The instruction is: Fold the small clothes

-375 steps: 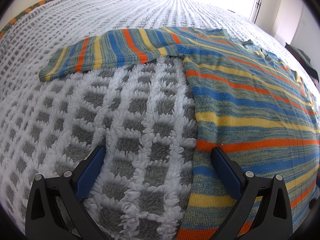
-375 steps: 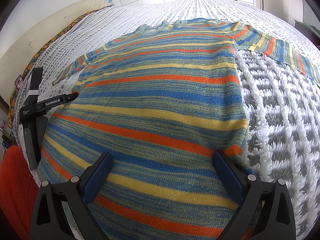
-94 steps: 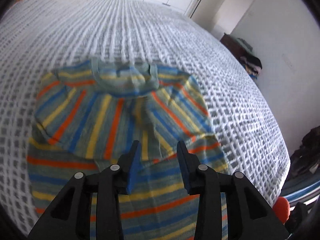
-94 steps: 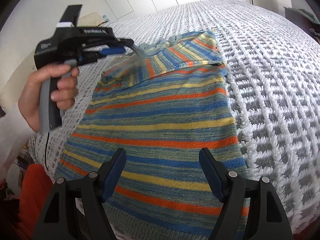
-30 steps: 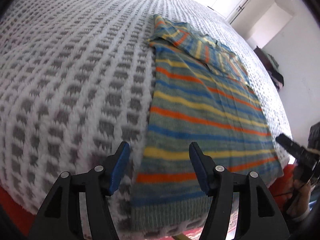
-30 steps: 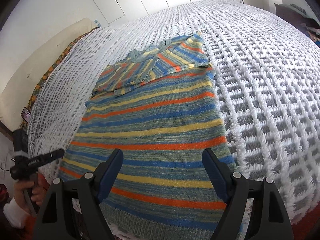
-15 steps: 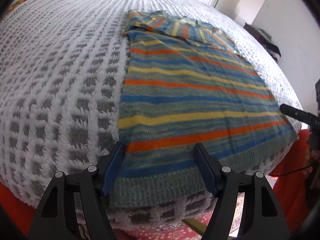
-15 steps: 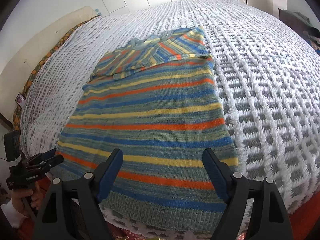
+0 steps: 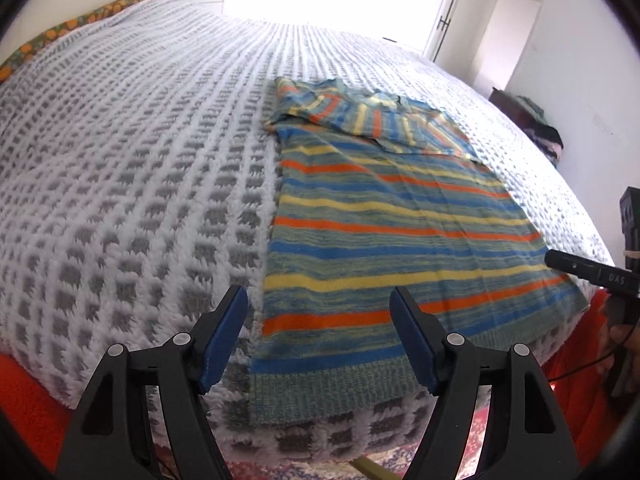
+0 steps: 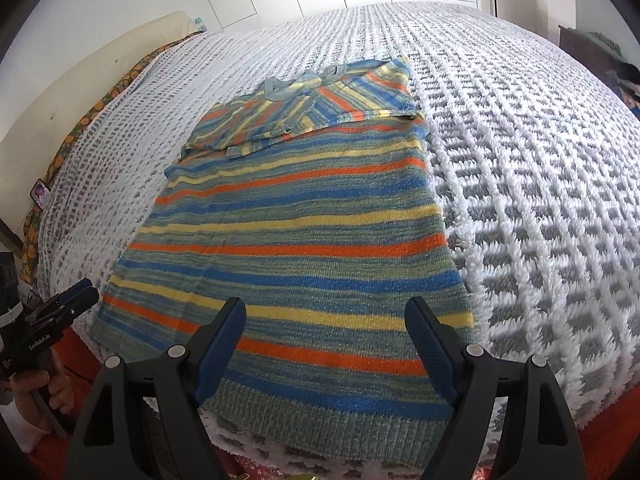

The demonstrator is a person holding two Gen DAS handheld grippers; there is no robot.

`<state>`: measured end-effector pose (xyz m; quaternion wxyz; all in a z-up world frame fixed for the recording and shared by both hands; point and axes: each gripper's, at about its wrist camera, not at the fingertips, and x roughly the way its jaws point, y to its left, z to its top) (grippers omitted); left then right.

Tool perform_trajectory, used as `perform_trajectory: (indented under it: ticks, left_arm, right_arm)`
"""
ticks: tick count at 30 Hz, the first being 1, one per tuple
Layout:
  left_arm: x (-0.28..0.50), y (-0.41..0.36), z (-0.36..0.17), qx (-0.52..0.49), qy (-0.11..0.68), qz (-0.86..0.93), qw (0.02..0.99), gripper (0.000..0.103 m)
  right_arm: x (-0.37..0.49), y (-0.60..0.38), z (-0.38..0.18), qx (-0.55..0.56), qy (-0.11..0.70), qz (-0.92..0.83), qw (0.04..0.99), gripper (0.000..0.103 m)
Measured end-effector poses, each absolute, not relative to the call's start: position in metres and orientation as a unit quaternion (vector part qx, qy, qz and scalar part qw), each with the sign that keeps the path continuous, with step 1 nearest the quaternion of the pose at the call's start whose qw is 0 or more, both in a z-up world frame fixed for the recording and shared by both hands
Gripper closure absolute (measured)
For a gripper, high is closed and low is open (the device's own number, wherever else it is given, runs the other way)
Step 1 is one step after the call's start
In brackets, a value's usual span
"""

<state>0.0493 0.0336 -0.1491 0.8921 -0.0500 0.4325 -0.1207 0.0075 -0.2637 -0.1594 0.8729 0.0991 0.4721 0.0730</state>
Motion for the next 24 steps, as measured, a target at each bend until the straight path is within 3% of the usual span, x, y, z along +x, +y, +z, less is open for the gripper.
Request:
perform_trajectory:
  ticks: [24]
  left_arm:
    - [0.065, 0.066, -0.160, -0.098, 0.436, -0.053, 0.893, 0.028]
  right_arm:
    - [0.012, -0.259, -0.168, 0.089, 0.476, 0.073, 0.872, 0.022]
